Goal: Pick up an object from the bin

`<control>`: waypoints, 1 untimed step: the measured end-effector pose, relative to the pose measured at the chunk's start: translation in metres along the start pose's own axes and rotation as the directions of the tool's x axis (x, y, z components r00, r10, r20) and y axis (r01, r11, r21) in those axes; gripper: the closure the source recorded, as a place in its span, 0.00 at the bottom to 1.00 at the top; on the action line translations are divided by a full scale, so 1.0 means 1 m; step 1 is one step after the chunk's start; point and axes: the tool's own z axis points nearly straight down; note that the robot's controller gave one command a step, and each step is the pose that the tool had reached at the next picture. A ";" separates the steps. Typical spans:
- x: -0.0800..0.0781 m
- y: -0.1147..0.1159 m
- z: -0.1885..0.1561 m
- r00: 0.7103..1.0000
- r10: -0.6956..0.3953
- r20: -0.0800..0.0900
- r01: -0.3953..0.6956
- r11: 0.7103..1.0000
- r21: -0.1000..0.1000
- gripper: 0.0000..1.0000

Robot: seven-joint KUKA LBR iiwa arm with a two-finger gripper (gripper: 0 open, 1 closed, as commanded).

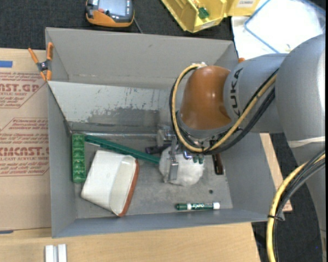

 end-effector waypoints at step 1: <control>0.008 -0.017 0.000 0.992 0.122 0.011 -0.122 0.993 -0.010 0.00</control>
Offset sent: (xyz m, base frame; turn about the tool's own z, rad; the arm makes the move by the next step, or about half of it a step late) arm -0.0028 -0.0053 -0.0001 0.0373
